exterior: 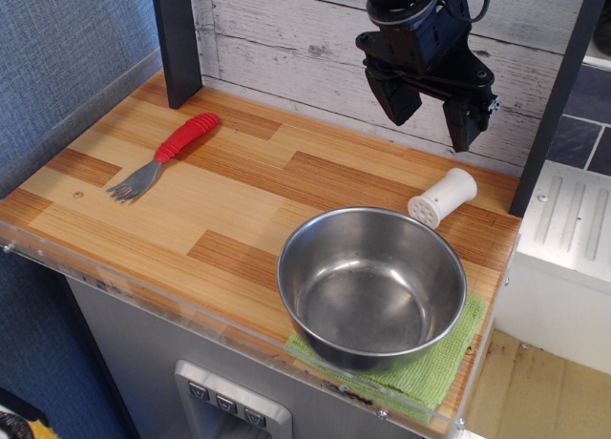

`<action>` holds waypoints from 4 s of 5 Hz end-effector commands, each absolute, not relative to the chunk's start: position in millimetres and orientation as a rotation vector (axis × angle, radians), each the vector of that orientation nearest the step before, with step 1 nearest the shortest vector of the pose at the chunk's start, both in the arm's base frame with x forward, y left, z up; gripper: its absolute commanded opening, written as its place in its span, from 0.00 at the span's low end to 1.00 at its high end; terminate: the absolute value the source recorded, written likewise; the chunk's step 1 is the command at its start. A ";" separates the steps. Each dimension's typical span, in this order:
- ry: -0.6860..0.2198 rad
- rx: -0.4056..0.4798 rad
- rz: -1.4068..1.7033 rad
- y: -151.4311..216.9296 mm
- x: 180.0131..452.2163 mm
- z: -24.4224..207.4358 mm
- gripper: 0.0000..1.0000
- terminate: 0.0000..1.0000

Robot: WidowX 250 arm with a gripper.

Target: Puts the form next to the salt shaker behind the pot

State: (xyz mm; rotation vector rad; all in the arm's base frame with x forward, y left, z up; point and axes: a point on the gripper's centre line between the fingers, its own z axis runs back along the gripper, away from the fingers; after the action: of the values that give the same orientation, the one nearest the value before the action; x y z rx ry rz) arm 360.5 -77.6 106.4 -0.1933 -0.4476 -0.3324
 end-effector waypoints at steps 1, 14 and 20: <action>-0.448 -0.193 -0.332 -77.6 360.5 106.4 1.00 0.00; -0.273 0.137 0.095 159.5 339.7 35.0 1.00 0.00; -0.300 0.106 0.033 126.9 341.4 41.6 0.00 0.00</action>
State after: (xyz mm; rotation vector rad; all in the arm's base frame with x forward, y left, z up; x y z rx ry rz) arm 340.3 122.5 15.5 0.0796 -0.2403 0.0324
